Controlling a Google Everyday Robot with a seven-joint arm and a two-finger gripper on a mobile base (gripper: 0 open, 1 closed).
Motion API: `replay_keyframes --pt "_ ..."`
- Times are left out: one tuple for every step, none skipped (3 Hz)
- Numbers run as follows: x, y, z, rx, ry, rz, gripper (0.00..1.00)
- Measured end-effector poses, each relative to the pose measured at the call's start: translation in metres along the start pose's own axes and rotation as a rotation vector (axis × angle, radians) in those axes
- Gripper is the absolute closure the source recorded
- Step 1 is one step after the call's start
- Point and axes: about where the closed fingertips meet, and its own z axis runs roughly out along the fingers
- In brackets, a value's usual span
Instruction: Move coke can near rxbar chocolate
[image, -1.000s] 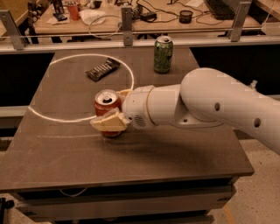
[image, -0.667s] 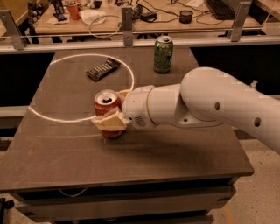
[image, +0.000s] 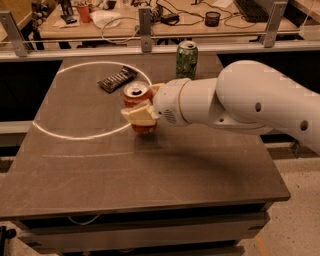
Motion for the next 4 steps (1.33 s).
replay_keyframes --pt "-0.005 -0.047 -0.004 0.085 0.0 -0.006 1.0" --pt "-0.012 -0.086 0.005 0.135 -0.033 0.005 1.0" --pt "-0.013 -0.115 0.024 0.155 -0.046 0.032 1.0" --pt "-0.013 -0.14 0.048 0.155 -0.041 0.039 1.0"
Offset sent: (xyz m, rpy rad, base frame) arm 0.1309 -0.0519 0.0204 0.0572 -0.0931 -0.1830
